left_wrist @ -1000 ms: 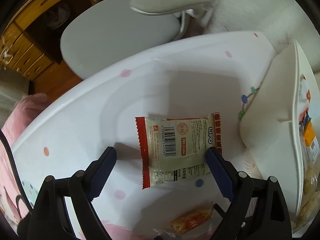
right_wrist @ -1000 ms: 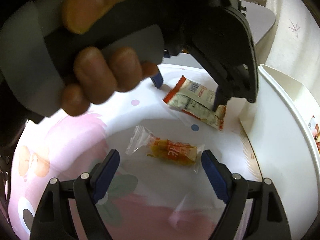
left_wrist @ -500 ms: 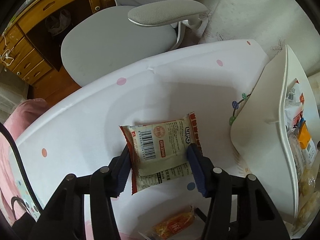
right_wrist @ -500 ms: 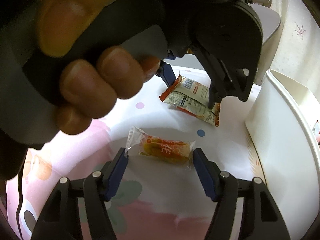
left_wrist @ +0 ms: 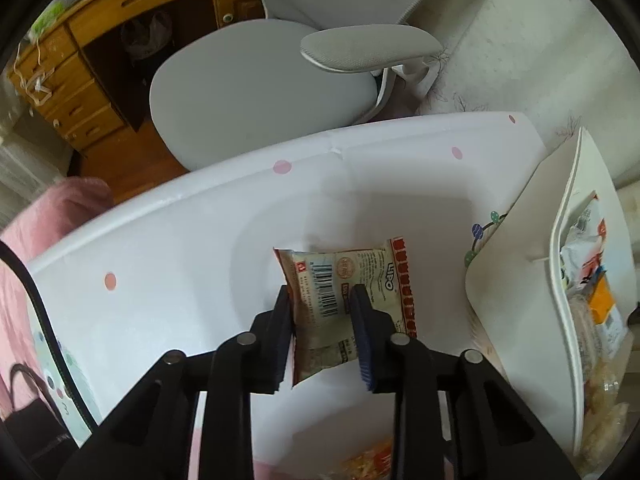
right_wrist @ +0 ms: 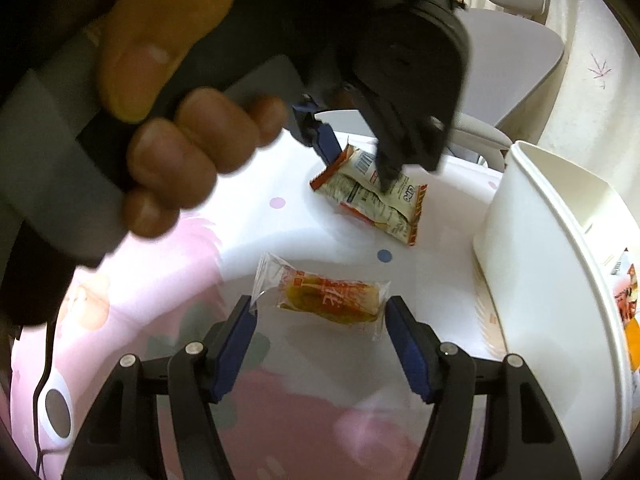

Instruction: Organize snacks

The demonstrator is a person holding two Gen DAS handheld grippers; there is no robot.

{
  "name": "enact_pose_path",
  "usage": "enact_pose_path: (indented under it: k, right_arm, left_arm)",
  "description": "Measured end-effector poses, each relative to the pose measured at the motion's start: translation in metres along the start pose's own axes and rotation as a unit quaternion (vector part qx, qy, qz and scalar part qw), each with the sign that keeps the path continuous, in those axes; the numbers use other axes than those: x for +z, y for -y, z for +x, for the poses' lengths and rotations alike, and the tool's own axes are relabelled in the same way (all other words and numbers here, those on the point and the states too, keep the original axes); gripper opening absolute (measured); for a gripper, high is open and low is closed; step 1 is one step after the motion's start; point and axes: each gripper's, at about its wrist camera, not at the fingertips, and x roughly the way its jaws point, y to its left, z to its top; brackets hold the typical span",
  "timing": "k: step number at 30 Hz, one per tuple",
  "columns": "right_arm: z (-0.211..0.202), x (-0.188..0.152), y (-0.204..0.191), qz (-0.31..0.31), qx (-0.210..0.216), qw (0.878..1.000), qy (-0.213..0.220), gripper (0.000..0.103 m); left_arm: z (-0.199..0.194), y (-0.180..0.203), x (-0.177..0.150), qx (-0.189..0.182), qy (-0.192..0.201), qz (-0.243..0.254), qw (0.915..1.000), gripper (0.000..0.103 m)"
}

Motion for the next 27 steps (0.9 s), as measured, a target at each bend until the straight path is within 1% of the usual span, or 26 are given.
enact_pose_path:
  k: [2,5,8,11,12,13,14,15,16,17,19,20,21,22,23,24,25,26,27]
  right_arm:
    - [-0.005,-0.003,0.002,0.0,0.0,1.0,-0.003,0.066]
    - [-0.019,-0.014,0.006,0.0,-0.002,1.0,-0.004,0.066]
    - [-0.029,-0.018,0.008,0.003,-0.003,1.0,-0.009,0.066]
    - [-0.039,-0.023,0.011,0.01,-0.004,1.0,-0.013,0.066]
    - [-0.041,-0.025,0.01,0.012,-0.004,1.0,-0.014,0.066]
    - [-0.041,-0.023,0.017,0.016,-0.006,1.0,-0.015,0.066]
    - [-0.048,-0.031,0.009,0.019,-0.006,1.0,-0.016,0.066]
    - [-0.05,-0.03,0.01,0.022,-0.007,1.0,-0.017,0.066]
    - [-0.051,-0.019,0.012,0.025,-0.009,0.999,-0.018,0.066]
    - [-0.051,-0.021,0.015,0.028,-0.01,0.999,-0.019,0.066]
    - [-0.054,-0.018,0.013,0.032,-0.014,0.999,-0.022,0.066]
    - [-0.055,-0.019,0.014,0.034,-0.015,0.999,-0.023,0.066]
    - [-0.056,-0.021,0.017,0.038,-0.016,0.999,-0.024,0.066]
    - [-0.05,-0.021,0.012,0.039,-0.018,0.999,-0.025,0.066]
    - [-0.051,-0.023,0.013,0.042,-0.019,0.999,-0.026,0.066]
    - [-0.05,-0.024,0.013,0.044,-0.02,0.998,-0.027,0.066]
    - [-0.051,-0.024,0.015,0.047,-0.021,0.998,-0.029,0.066]
    - [-0.054,-0.027,0.018,0.049,-0.021,0.998,-0.03,0.066]
    - [-0.055,-0.027,0.019,0.051,-0.021,0.998,-0.033,0.066]
  left_arm:
    - [-0.004,-0.004,-0.002,-0.006,-0.002,-0.007,1.0,0.021]
    - [-0.008,-0.008,-0.008,-0.003,-0.004,-0.013,0.9999,0.016]
    - [-0.012,-0.013,-0.02,-0.006,-0.02,-0.019,0.9996,0.011]
    - [-0.014,-0.016,-0.033,-0.011,-0.036,-0.017,0.9991,0.01]
    - [-0.015,-0.015,-0.039,-0.011,-0.041,-0.009,0.9991,0.01]
    - [-0.015,-0.015,-0.041,-0.008,-0.041,-0.003,0.9991,0.01]
    - [-0.016,-0.014,-0.043,-0.001,-0.038,0.006,0.9993,0.01]
    - [-0.018,-0.012,-0.044,0.004,-0.032,0.019,0.9993,0.01]
    - [-0.019,-0.011,-0.044,0.006,-0.028,0.029,0.9992,0.013]
    - [-0.021,-0.009,-0.044,0.005,-0.024,0.041,0.9989,0.018]
    - [-0.024,-0.005,-0.044,0.0,-0.012,0.068,0.9976,0.023]
    - [-0.026,-0.002,-0.043,-0.004,-0.003,0.086,0.9963,0.029]
    - [-0.027,0.0,-0.042,-0.006,0.004,0.101,0.9948,0.031]
    - [-0.028,0.003,-0.04,-0.008,0.013,0.119,0.9928,0.036]
    - [-0.028,0.005,-0.039,-0.01,0.018,0.129,0.9914,0.046]
    - [-0.028,0.008,-0.037,-0.012,0.025,0.147,0.9888,0.052]
    - [-0.028,0.011,-0.037,-0.013,0.031,0.161,0.9865,0.061]
    - [-0.028,0.016,-0.037,-0.013,0.037,0.18,0.9829,0.065]
    - [-0.028,0.02,-0.037,-0.012,0.042,0.198,0.9791,0.066]
